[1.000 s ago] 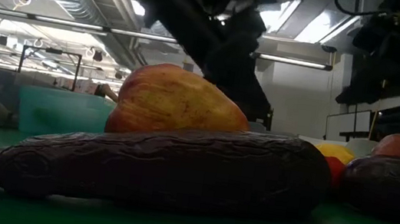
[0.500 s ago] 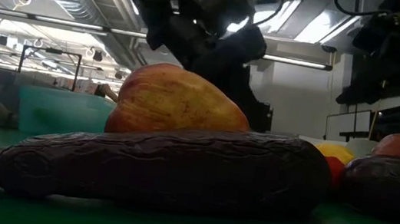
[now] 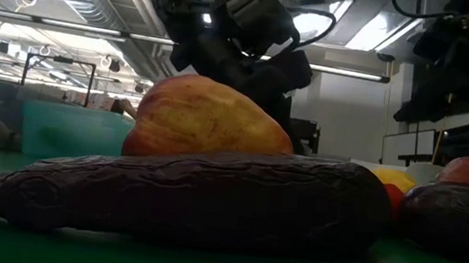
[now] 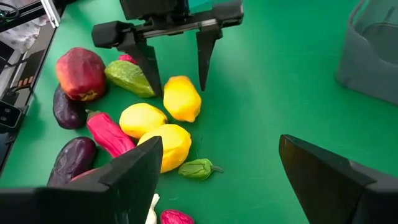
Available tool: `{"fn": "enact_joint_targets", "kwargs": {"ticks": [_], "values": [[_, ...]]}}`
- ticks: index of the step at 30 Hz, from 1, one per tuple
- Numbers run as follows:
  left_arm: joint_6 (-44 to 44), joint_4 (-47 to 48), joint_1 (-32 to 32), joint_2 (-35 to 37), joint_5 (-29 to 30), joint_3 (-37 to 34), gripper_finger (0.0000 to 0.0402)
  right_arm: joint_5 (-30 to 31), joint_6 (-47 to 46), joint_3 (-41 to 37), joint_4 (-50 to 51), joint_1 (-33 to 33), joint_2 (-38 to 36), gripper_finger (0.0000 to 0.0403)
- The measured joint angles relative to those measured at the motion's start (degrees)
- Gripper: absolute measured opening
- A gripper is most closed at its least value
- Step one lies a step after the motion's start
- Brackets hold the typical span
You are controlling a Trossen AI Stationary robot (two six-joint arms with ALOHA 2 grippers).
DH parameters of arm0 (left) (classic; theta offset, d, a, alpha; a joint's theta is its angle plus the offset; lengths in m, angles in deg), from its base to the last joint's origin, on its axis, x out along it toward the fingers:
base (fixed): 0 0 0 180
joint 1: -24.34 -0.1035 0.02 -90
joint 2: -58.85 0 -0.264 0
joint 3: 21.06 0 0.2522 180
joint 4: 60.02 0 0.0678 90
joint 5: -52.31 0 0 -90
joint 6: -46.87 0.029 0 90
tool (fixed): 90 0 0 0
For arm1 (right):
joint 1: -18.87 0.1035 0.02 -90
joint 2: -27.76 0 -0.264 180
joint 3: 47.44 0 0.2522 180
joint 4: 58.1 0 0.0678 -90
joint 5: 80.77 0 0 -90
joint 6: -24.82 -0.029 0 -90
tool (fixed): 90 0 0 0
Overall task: Sort produce into baskets
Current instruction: Put the yellow lemon into the right black bin
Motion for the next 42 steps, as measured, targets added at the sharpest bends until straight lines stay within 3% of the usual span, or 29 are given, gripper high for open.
{"fn": "enact_joint_targets", "kwargs": {"ticks": [7,24,32,42], "values": [[-1.6,-0.2,0.0,-0.1,0.0,0.0,0.0284,0.0,0.0,0.0,0.0,0.0,0.0,0.0319],[-6.9,-0.7,0.0,-2.1,1.4,0.0,0.0161,1.0,0.0,0.0,-0.1,0.0,0.0,0.0319],[-12.0,-0.9,-0.3,-0.2,3.2,0.8,0.0161,3.0,-0.2,0.0,0.1,0.0,0.0,0.0319],[-11.3,1.4,-2.9,7.1,13.3,5.4,0.0162,10.9,-1.8,0.0,1.5,-0.1,0.0,0.0319]]}}
